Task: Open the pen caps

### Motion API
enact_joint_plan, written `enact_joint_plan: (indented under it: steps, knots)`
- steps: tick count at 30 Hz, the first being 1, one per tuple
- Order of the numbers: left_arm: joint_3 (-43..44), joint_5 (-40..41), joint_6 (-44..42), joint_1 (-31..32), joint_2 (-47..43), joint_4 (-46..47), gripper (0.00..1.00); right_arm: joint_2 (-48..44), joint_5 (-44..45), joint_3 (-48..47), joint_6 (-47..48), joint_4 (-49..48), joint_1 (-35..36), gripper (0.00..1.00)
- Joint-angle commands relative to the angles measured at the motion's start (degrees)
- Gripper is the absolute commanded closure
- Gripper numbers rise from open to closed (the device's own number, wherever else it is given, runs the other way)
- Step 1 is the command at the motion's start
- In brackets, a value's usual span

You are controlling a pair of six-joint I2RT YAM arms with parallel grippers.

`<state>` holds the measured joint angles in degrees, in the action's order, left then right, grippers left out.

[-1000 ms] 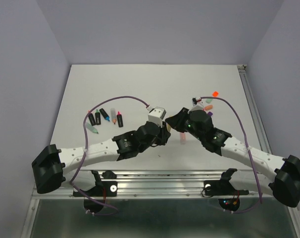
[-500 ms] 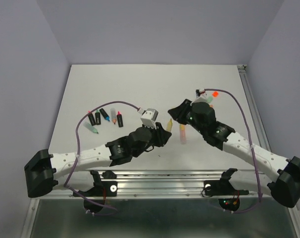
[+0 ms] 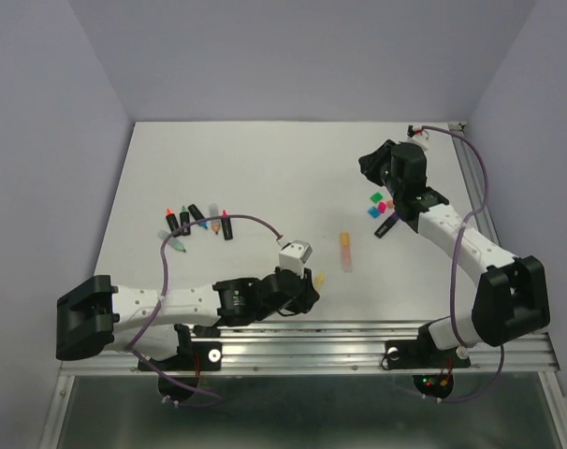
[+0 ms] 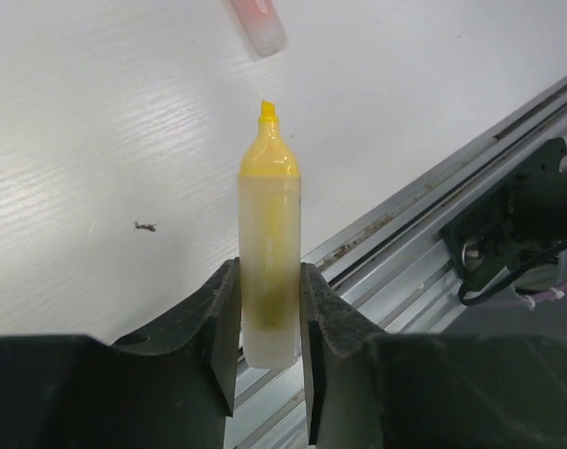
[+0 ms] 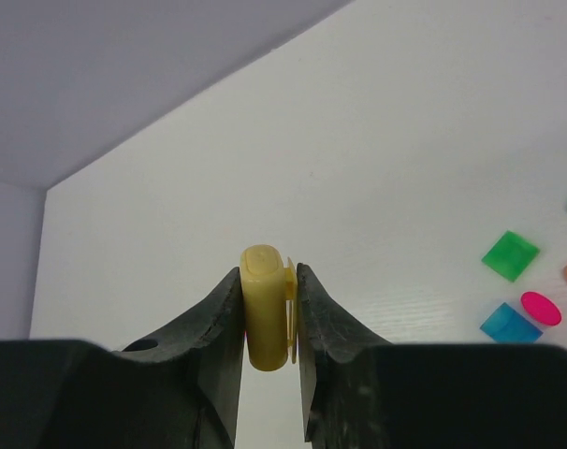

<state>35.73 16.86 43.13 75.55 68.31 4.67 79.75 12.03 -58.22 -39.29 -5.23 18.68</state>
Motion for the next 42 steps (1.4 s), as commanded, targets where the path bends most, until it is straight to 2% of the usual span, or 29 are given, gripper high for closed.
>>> enact_joint_plan:
  steps: [1, 2, 6, 10, 17, 21, 25, 27, 28, 30, 31, 32, 33, 35, 38, 39, 41, 42]
  knots:
    - [4.26, 7.21, 1.95, -1.01, -1.08, -4.48, 1.0, 2.95, -1.75, -2.69, 3.25, 0.57, -2.5, 0.99]
    - [4.96, 7.74, 2.48, -2.06, -0.64, -6.93, 1.0, 3.57, -1.05, -2.61, 3.51, 1.1, -2.59, 0.99]
    - [7.6, 5.99, 1.61, -13.11, 2.6, -10.72, 1.0, 8.13, 2.55, -3.83, 5.0, 4.78, -3.12, 0.95]
    - [9.7, 6.78, 0.55, -20.24, 5.42, -13.71, 1.0, 12.36, 2.65, -4.8, 6.15, 8.31, -3.12, 0.91]
    - [16.12, 7.57, 0.46, -27.63, 15.61, -21.79, 1.0, 18.95, 3.44, -4.8, 7.38, 10.77, -3.21, 0.89]
    - [18.06, 8.88, 1.43, -29.66, 20.18, -24.35, 0.97, 21.94, 2.38, -5.33, 7.56, 12.17, -3.12, 0.83]
    - [18.5, 8.8, 1.95, -30.28, 21.77, -24.97, 0.72, 23.44, 2.21, -5.42, 7.21, 12.88, -3.3, 0.69]
    - [18.5, 8.89, 1.78, -30.28, 21.42, -24.7, 0.65, 23.35, 2.03, -5.33, 7.12, 12.79, -3.21, 0.63]
    - [18.5, 8.98, 1.69, -30.28, 20.99, -24.53, 0.53, 23.18, 1.86, -5.33, 7.21, 13.05, -3.21, 0.6]
    - [18.5, 8.98, 1.25, -30.28, 20.63, -24.53, 0.43, 22.13, 1.16, -5.15, 7.21, 13.32, -3.21, 0.54]
    - [18.5, 8.8, 0.9, -30.28, 19.94, -24.44, 0.34, 21.69, 0.28, -4.98, 7.21, 13.32, -3.12, 0.51]
    - [18.5, 8.63, 0.64, -30.28, 19.67, -24.27, 0.3, 21.07, -0.42, -4.8, 7.38, 13.32, -3.21, 0.47]
    - [18.42, 8.63, 0.46, -30.28, 19.23, -24.27, 0.26, 20.02, -0.95, -4.71, 7.47, 13.49, -3.12, 0.38]
    - [18.33, 7.93, -0.06, -30.28, 18.0, -24.09, 0.19, 18.7, -2.45, -4.71, 7.56, 14.2, -3.12, 0.32]
    - [17.89, 6.96, -0.42, -30.2, 15.63, -23.74, 0.09, 15.54, -5.08, -4.1, 8.78, 15.25, -3.12, 0.16]
    - [17.8, 6.61, -0.59, -30.2, 14.93, -23.48, 0.08, 14.57, -5.96, -3.32, 9.31, 15.34, -3.21, 0.01]
    - [17.19, 5.64, -1.47, -30.2, 12.55, -22.69, 0.01, 11.41, -9.03, -2.0, 9.32, 15.34, -3.12, 0.0]
    - [16.84, 5.55, -1.65, -30.2, 11.59, -22.34, 0.01, 10.44, -10.0, -0.16, 9.4, 15.34, -2.42, 0.0]
